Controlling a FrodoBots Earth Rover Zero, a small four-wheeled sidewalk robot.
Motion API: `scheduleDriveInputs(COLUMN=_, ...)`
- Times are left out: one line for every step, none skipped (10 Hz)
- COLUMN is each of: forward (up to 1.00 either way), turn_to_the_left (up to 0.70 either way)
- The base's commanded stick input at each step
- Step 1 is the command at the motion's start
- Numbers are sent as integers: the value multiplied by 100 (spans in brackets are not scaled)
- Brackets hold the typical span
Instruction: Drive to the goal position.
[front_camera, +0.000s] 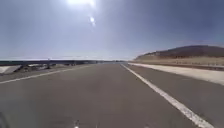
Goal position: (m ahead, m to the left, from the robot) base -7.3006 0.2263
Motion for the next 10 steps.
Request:
scheduleDriveInputs(forward=100, turn_to_the_left=0)
scheduleDriveInputs(forward=100, turn_to_the_left=0)
scheduleDriveInputs(forward=100, turn_to_the_left=0)
scheduleDriveInputs(forward=100, turn_to_the_left=0)
scheduleDriveInputs(forward=100, turn_to_the_left=0)
scheduleDriveInputs(forward=100, turn_to_the_left=0)
scheduleDriveInputs(forward=100, turn_to_the_left=0)
scheduleDriveInputs(forward=100, turn_to_the_left=0)
scheduleDriveInputs(forward=100, turn_to_the_left=0)
scheduleDriveInputs(forward=100, turn_to_the_left=0)
